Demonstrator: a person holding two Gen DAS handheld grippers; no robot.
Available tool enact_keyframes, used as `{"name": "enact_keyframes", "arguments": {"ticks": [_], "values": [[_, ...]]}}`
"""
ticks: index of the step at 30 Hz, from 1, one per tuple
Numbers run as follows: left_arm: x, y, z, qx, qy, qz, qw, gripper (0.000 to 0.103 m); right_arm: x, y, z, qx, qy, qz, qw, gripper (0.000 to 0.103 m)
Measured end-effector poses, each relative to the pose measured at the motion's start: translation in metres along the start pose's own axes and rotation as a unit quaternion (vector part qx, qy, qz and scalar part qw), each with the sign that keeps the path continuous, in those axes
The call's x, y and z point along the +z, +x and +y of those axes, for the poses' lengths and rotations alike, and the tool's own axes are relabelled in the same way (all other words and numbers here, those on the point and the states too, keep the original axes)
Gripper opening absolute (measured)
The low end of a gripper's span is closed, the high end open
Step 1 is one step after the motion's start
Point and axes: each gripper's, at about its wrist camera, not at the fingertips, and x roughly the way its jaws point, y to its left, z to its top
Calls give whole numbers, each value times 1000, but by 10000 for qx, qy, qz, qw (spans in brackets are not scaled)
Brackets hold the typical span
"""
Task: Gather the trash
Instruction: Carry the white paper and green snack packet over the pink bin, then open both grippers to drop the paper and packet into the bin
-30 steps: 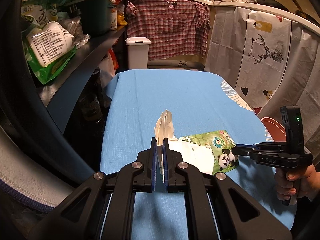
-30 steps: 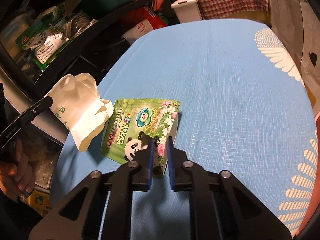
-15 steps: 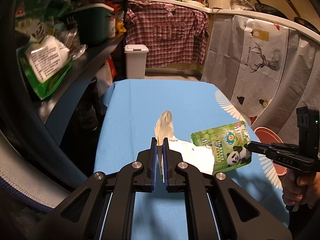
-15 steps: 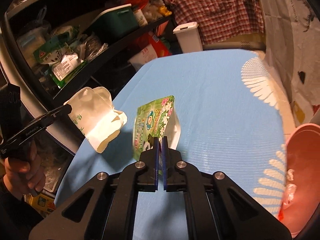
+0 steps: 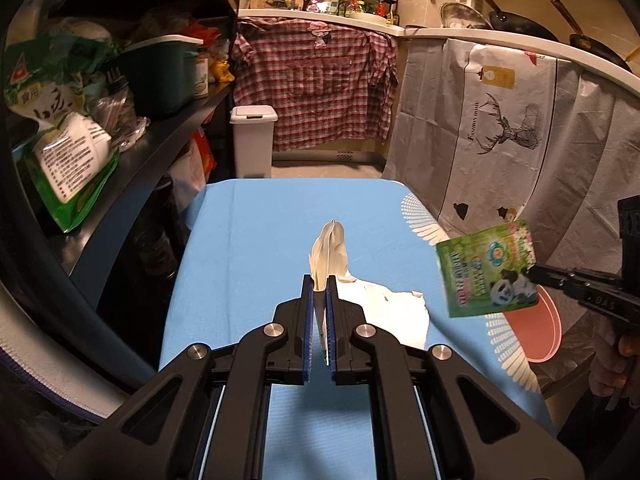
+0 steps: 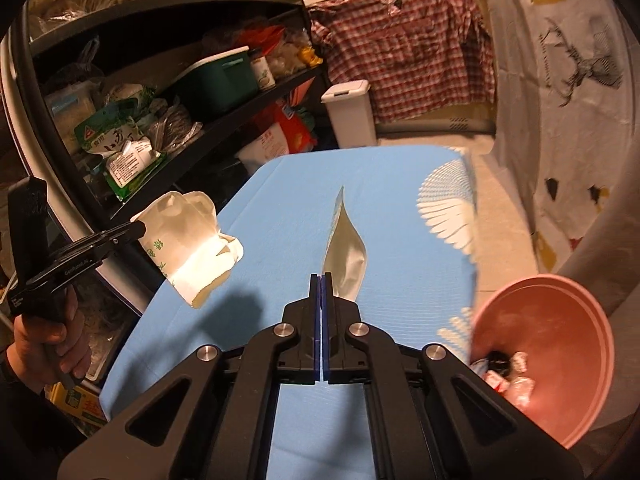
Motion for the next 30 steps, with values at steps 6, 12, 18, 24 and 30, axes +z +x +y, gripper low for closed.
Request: {"name": "enact_keyframes", "arguments": {"ticks": [6, 12, 18, 24, 30], "values": [[3, 3, -23, -113, 132, -14, 9998, 6, 7, -38, -28, -354, -24, -331, 9988, 0], [6, 12, -53, -271, 290, 26, 9992, 6, -2, -56, -66, -808, 225, -512, 9952, 0], [10, 31, -89, -512, 489, 112, 9974, 6, -10, -66, -99, -1143, 512, -551, 9906, 0], [14, 54, -136, -868, 695, 219, 9936, 6, -16, -77, -125, -1446, 692, -466, 9860, 0], [13, 82, -187, -1276, 911, 385, 9869, 6, -27, -87, -140, -1687, 782, -288, 9821, 0]]}}
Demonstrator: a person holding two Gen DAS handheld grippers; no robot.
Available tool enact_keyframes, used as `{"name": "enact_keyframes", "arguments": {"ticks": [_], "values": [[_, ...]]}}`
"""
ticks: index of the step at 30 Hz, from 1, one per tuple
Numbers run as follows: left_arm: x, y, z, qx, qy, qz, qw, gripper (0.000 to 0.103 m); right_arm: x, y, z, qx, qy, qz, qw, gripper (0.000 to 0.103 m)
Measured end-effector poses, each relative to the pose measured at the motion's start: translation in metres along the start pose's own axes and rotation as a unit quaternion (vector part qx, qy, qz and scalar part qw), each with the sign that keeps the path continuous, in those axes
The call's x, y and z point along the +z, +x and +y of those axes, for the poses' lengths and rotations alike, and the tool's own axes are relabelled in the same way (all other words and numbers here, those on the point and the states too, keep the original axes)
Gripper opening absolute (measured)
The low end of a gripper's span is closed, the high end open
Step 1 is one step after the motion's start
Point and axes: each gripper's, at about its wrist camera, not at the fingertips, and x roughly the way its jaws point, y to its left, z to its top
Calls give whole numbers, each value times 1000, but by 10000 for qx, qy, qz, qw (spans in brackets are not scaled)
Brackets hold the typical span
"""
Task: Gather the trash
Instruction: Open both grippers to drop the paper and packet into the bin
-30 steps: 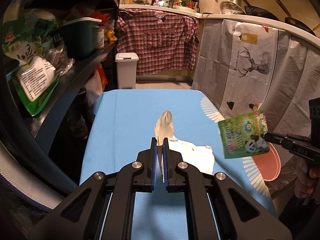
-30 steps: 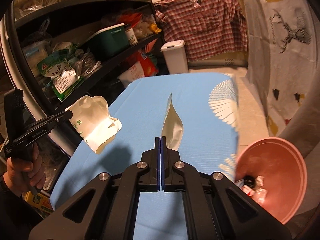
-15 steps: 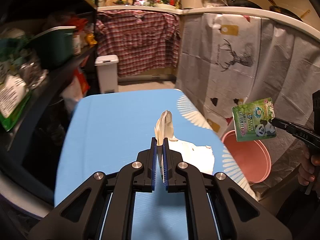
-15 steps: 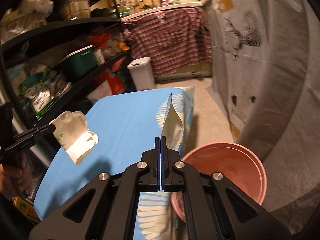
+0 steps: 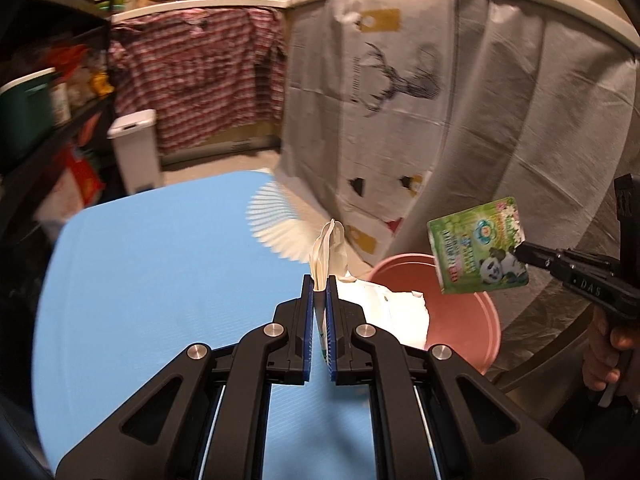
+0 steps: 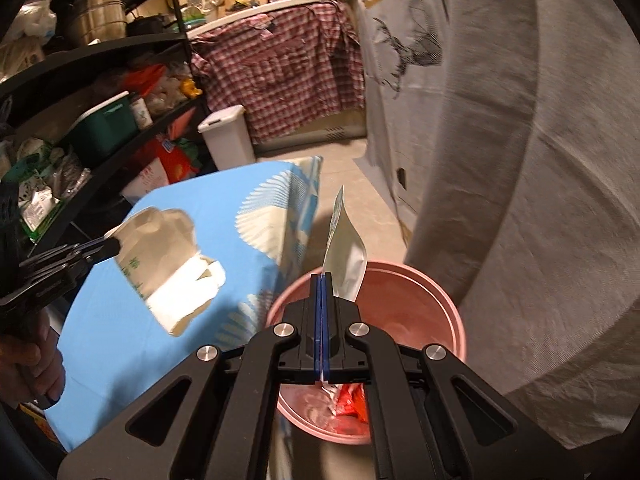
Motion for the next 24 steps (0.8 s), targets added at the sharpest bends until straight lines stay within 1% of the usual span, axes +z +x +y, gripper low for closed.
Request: {"name": "enact_keyframes", "arguments": {"ticks": [3, 7, 15, 17, 18, 19, 21, 24], "values": [[1, 21, -21, -168, 148, 121, 9997, 6, -3, 1, -10, -103, 51, 71, 9999, 0], [-3, 44, -45, -261, 403, 291, 9984, 6, -7, 8, -21, -183, 118, 183, 9996, 0], [-13, 76, -77, -381, 770, 628, 9943, 6, -11, 29, -31, -237, 147, 467, 9985, 1], [-16, 84, -84, -476, 873, 775, 9920, 6, -13, 36, -34, -210, 199, 629, 9976, 2], [-17, 87, -86, -466, 913, 804, 9915, 10, -15, 41, -36, -168, 250, 787, 9964, 4], [-18, 89, -88, -447, 947, 836, 9910, 19, -17, 45, -37, -193, 290, 926, 9951, 5], [-18, 89, -89, -424, 926, 826, 9914, 26, -20, 50, -37, -238, 281, 1091, 9933, 5], [-16, 85, -90, -442, 865, 814, 9919, 26, -21, 45, -34, -290, 247, 1112, 9931, 5]]}}
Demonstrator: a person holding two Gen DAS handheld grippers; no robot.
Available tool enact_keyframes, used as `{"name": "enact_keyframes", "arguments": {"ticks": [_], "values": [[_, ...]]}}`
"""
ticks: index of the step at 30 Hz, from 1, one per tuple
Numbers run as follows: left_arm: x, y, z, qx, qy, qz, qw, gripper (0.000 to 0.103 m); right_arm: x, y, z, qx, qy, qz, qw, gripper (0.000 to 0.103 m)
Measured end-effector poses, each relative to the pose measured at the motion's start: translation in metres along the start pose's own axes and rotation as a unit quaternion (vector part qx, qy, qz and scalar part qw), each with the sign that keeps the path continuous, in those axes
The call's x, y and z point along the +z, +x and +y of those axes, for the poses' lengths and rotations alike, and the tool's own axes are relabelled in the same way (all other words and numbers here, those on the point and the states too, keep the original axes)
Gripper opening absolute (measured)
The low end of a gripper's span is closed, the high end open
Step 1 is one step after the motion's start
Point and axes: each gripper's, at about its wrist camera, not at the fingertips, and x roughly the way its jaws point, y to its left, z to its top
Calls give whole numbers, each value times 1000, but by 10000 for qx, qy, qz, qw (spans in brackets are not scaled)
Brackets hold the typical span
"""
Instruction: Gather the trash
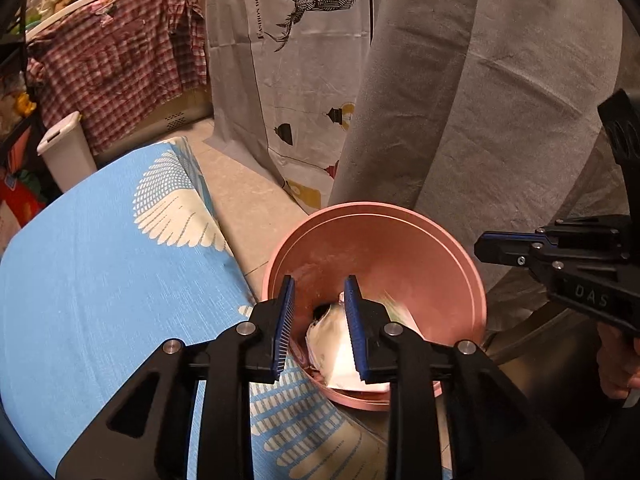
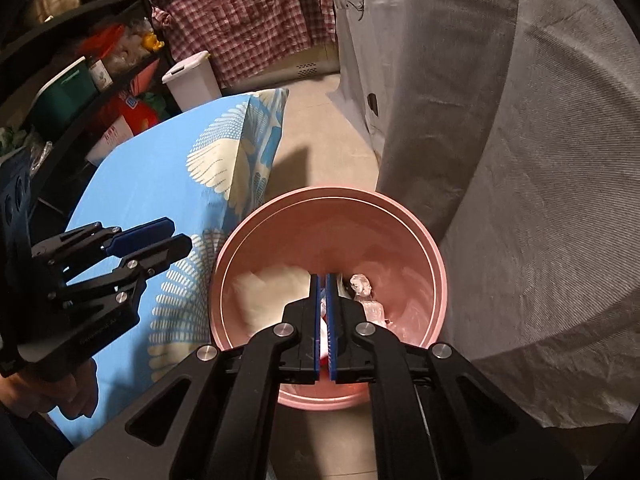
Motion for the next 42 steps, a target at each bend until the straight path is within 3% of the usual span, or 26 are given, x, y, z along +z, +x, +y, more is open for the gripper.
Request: {"name": "enact_keyframes", "arguments": {"ticks": [6, 8, 9, 10, 11, 14, 17, 19, 21, 25, 31, 34, 37, 39, 42], "values": [[-6, -24, -3, 27, -72, -160, 9998, 26, -7, -31, 13, -159, -179, -263, 9994, 6], [-7, -36, -3, 30, -123, -251, 9996, 26, -12, -45, 18, -311, -366, -429, 9979, 26], [-8, -40, -2, 35, -135, -293, 9995, 26, -14, -50, 19, -375, -423, -499, 9972, 47], [-9, -46, -3, 56, -146, -349, 9993, 27, -18, -55, 21, -440, -474, -588, 9962, 55], [-9, -50, -3, 79, -161, -383, 9991, 28, -19, -58, 20, -470, -488, -631, 9957, 55], [-13, -70, -2, 217, -322, -543, 9978, 47, -23, -67, 20, -443, -319, -732, 9958, 59], [-22, -93, -5, 408, -450, -748, 9953, 74, -36, -76, 23, -313, -75, -827, 9961, 65], [-33, -111, -7, 566, -621, -867, 9927, 89, -46, -81, 30, -352, -73, -943, 9949, 86], [-44, -126, -7, 664, -876, -888, 9900, 90, -61, -92, 41, -421, -140, -1105, 9929, 95], [-64, -158, -9, 1064, -1310, -929, 9813, 95, -86, -120, 55, -733, -310, -1461, 9861, 98], [-98, -192, -22, 1344, -1738, -1177, 9684, 95, -110, -148, 50, -898, -149, -1511, 9843, 98], [-113, -186, -34, 1287, -1745, -1024, 9708, 95, -120, -157, 46, -1028, -62, -1555, 9825, 98], [-114, -176, -50, 1222, -1421, -941, 9778, 95, -124, -160, 49, -1065, -80, -1608, 9812, 98], [-113, -170, -55, 1370, -1213, -957, 9784, 95, -123, -158, 49, -1096, -76, -1608, 9808, 98], [-114, -164, -49, 1309, -1332, -913, 9782, 95, -123, -155, 48, -1134, -34, -1597, 9806, 98]]}}
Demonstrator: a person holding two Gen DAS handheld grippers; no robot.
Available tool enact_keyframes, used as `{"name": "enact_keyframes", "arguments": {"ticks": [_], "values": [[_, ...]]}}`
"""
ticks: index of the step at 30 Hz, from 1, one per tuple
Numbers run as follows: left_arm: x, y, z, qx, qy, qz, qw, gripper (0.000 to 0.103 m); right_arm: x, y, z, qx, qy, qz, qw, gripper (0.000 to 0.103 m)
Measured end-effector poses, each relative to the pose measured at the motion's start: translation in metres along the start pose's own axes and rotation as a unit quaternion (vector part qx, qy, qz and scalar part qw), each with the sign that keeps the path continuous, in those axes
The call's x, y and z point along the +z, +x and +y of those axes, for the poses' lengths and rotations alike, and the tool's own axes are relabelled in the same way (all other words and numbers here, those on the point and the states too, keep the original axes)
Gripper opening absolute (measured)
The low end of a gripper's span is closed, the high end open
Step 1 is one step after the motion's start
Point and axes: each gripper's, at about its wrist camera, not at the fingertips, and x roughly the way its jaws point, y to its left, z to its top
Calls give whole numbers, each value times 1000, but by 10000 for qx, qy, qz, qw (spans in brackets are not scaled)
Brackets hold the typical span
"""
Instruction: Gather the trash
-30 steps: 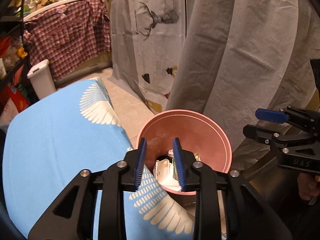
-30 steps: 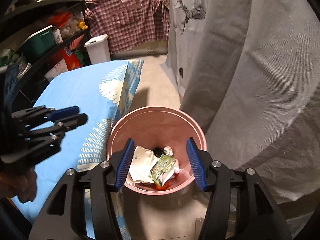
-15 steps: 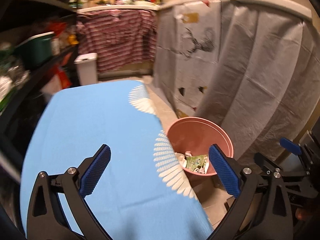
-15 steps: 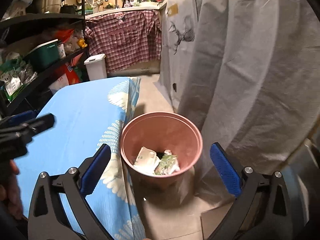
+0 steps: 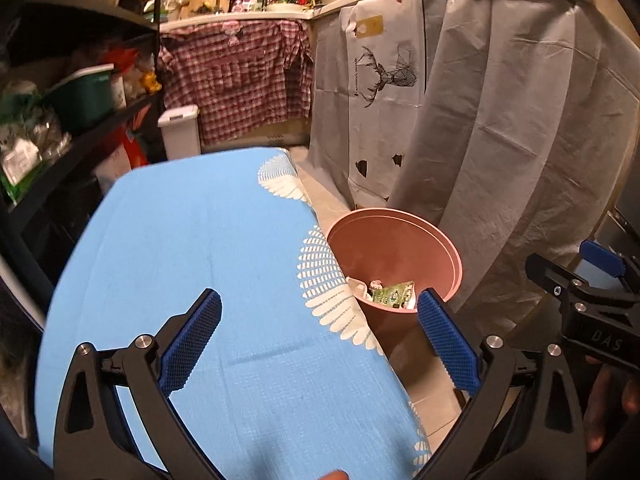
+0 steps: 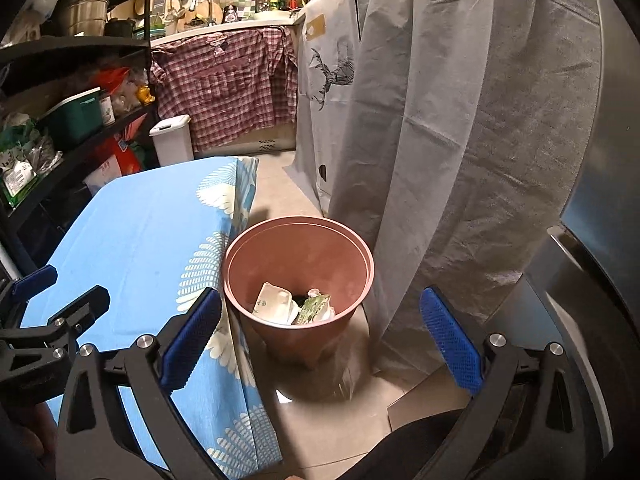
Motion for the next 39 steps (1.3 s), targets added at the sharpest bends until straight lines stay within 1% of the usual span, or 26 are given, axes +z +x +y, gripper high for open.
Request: {"name": "enact_keyframes", "arguments": {"ticks": [3, 6, 10, 15, 39], "values": [[1, 6, 8, -28, -245, 122, 9996, 95, 0, 4, 0, 23, 51, 35, 10000, 98], [0, 8, 9, -39, -338, 170, 9993, 95, 1, 5, 0, 40, 61, 47, 10000, 98], [-1, 5, 5, -13, -233, 116, 9997, 95, 0, 5, 1, 39, 71, 47, 10000, 98], [-3, 6, 6, -45, -273, 176, 9995, 95, -1, 6, 2, 34, 52, 32, 10000, 98], [-1, 3, 4, -19, -209, 134, 9997, 95, -1, 7, 2, 28, 67, 35, 10000, 98]]}}
